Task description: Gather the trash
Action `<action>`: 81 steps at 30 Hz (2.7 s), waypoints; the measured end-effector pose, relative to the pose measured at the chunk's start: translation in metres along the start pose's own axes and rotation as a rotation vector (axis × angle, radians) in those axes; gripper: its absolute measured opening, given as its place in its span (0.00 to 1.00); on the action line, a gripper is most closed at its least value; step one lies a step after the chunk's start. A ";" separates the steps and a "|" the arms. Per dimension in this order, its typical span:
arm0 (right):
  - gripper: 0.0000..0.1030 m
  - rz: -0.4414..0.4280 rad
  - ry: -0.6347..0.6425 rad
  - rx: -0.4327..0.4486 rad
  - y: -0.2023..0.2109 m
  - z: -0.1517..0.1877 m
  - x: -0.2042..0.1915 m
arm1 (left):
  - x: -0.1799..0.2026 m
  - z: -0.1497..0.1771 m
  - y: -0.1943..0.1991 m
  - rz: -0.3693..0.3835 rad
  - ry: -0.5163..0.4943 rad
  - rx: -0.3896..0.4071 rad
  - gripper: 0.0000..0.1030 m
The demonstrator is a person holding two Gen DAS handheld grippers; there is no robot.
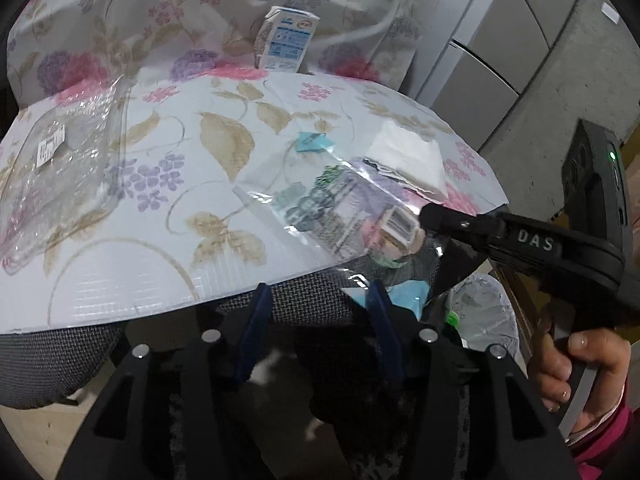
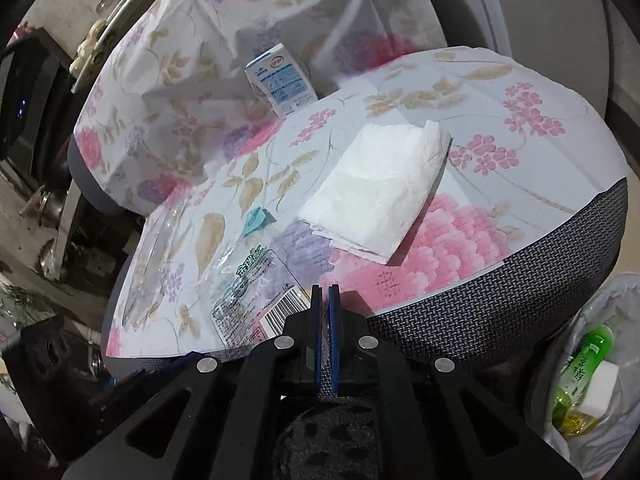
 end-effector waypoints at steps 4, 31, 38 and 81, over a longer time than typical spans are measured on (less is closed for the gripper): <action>0.04 -0.034 -0.014 -0.019 -0.003 0.004 -0.003 | 0.003 0.001 -0.001 0.003 -0.001 -0.014 0.55; 0.17 -0.209 0.131 -0.005 0.016 0.001 -0.037 | -0.004 -0.071 0.034 0.019 0.058 0.197 0.02; 0.49 0.029 0.136 0.147 0.027 -0.038 0.010 | -0.017 -0.077 0.038 -0.013 0.071 0.230 0.02; 0.04 0.368 0.229 0.436 0.193 -0.010 0.061 | 0.178 -0.055 0.025 0.316 -0.253 0.232 0.03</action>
Point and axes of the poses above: each gripper's, at about its wrist camera, not at the fingertips, and y roughly against the way its jaws point, x to its right, z to its underside, the point moved 4 cm from there along -y, roughly the way its jaws point, and after that the axes turned 3 degrees about x, right-handed, at the moved point
